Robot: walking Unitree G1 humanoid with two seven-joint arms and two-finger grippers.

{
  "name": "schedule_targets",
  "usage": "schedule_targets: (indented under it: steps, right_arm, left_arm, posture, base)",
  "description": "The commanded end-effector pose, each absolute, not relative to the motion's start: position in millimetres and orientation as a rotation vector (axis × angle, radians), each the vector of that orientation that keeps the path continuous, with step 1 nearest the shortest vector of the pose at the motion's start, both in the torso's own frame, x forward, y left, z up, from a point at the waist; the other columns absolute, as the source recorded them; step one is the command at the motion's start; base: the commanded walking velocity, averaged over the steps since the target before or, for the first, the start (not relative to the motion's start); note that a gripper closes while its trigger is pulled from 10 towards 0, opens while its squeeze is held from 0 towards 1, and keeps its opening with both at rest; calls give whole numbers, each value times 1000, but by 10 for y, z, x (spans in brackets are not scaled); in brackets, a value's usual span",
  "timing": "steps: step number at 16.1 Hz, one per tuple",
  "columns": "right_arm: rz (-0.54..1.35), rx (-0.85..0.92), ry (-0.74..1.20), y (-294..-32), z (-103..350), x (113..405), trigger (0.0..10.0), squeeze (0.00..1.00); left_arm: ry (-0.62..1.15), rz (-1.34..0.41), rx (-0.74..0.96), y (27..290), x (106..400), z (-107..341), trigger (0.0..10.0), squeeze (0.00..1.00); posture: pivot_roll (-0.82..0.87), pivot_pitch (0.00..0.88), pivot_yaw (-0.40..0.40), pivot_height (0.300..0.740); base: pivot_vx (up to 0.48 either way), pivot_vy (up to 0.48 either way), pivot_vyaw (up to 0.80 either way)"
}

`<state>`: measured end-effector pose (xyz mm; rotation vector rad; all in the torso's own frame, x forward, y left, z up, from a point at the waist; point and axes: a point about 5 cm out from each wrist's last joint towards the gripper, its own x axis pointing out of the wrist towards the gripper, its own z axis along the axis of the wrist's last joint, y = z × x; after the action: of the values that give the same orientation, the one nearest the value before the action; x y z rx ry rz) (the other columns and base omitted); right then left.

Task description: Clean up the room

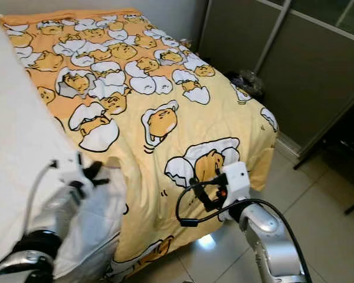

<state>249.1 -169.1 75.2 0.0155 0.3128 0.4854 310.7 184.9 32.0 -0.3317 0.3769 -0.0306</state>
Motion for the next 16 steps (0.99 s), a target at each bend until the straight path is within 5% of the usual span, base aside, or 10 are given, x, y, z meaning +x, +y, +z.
schedule_targets:
  steps: [1,10,16]
  right_arm:
    - [480,2,305,-1724,769,2507,10000,153]
    - [494,4,313,-1799,823,2375,10000,157]
    - [602,53,348,-1727,858,2227,10000,157]
  left_arm:
    - [411,32,-405,1844,3080,253,10000,1000]
    - [378,167,-563,1816,3279,344,10000,1000]
    - [359,257,-623,1909,3409,479,10000,1000]
  posture:
    - [-117,0,-107,740]
    - [-205,0,-133,740]
    - [-243,99,-154,740]
  base:
    - [0,0,0]
    - [0,0,0]
    - [0,0,0]
